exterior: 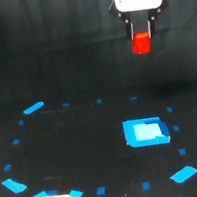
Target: Pick up the red object from the table
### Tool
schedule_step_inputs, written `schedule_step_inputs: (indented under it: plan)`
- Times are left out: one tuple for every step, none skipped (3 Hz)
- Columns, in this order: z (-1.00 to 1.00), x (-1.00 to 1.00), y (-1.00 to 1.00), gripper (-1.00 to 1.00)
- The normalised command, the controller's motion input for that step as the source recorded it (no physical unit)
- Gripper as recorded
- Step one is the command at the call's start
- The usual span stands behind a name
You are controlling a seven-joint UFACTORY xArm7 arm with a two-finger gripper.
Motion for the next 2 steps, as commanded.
schedule_step_inputs:
  plan:
    - [0.66, 0.06, -0.19, -1.0]
    - [0.85, 0.15, -0.2, -1.0]
